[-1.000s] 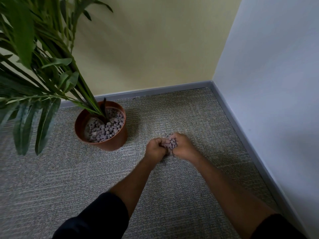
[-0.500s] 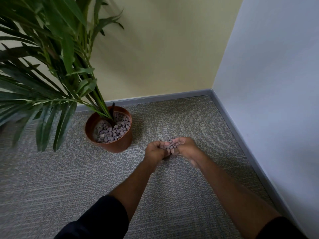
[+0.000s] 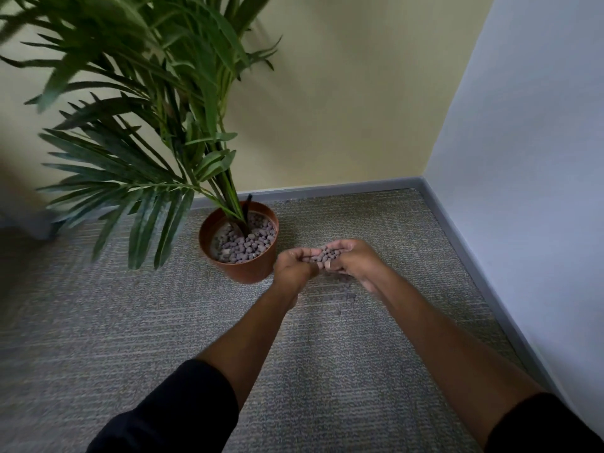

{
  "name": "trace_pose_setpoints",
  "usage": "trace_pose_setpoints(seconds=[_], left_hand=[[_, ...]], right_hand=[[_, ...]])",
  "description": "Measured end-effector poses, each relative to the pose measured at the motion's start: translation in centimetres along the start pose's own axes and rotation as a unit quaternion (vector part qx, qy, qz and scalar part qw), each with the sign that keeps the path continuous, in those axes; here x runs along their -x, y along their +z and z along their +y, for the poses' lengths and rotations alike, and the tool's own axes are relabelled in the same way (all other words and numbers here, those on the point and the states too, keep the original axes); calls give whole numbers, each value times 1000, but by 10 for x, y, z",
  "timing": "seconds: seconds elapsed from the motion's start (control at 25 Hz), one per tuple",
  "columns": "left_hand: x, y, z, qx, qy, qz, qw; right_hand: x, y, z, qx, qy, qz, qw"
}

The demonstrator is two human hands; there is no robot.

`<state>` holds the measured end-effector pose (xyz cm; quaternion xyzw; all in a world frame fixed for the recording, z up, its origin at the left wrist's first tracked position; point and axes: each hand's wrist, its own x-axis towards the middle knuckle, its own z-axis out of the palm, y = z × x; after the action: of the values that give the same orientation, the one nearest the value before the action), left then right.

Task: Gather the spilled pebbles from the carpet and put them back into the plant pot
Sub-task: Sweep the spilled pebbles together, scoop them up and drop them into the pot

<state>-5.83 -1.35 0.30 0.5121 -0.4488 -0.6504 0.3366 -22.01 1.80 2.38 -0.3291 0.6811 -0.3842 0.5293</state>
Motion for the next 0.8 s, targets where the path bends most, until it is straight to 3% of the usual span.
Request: trace_pose_setpoints(seconds=[0.32, 0.6, 0.8], left_hand=[[-1, -52, 46, 38, 29, 61, 997], [-4, -102, 61, 150, -1, 113, 982], [-13, -109, 55, 155, -62, 164, 972]], right_hand=[[-8, 54, -64, 27, -38, -30, 998], [-28, 116, -99, 97, -59, -70, 991], [-44, 137, -107, 145, -31, -85, 985]])
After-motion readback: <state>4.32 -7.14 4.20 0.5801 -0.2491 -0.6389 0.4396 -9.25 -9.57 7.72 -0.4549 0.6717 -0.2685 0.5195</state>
